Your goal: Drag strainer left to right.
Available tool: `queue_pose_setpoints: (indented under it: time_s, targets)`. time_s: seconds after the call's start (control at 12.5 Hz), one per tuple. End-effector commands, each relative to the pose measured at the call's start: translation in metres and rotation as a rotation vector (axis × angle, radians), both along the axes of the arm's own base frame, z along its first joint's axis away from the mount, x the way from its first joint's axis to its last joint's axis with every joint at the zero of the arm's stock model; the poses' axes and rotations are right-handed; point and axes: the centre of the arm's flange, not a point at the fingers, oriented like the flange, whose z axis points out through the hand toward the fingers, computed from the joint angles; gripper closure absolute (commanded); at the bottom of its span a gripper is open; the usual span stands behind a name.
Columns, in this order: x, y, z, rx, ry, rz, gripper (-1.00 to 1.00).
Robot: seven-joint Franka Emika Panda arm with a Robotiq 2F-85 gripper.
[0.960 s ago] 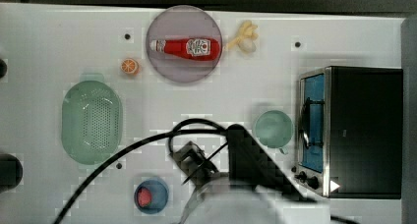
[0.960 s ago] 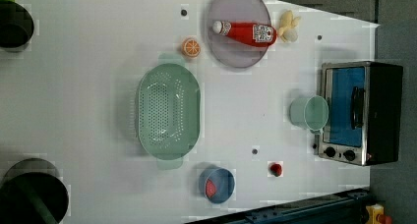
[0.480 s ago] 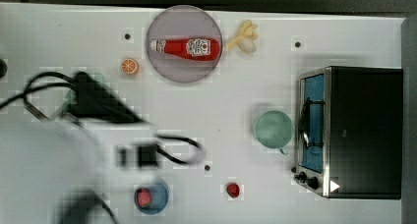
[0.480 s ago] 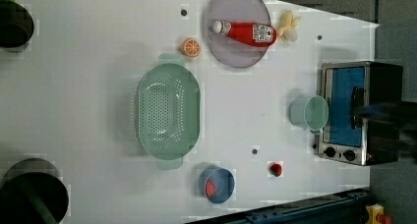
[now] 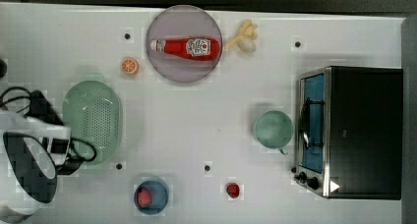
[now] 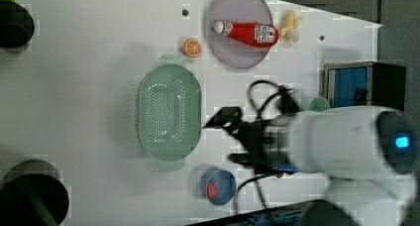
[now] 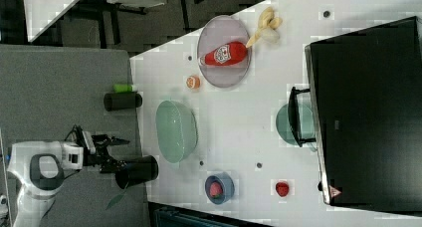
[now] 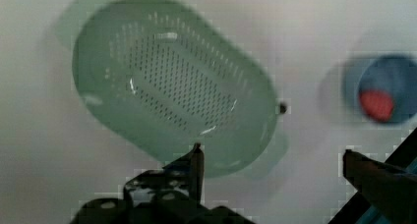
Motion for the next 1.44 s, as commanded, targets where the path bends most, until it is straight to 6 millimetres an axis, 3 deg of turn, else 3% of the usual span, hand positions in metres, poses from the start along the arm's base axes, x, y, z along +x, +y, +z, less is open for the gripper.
queue_pose_setpoints:
  time_s: [0.08, 0.32, 0.72, 1.04, 1.44]
  targets:
    - [0.018, 0.008, -0.013, -0.039, -0.054, -0.415, -1.00]
    - [0.029, 0.014, -0.087, -0.097, -0.031, -0.558, -1.00]
    - [0.045, 0.007, -0.193, -0.034, 0.009, -0.580, -1.00]
    - [0.045, -0.026, -0.235, -0.027, 0.007, -0.627, -1.00]
    - [0.039, -0.061, -0.256, -0.050, -0.009, -0.642, -1.00]
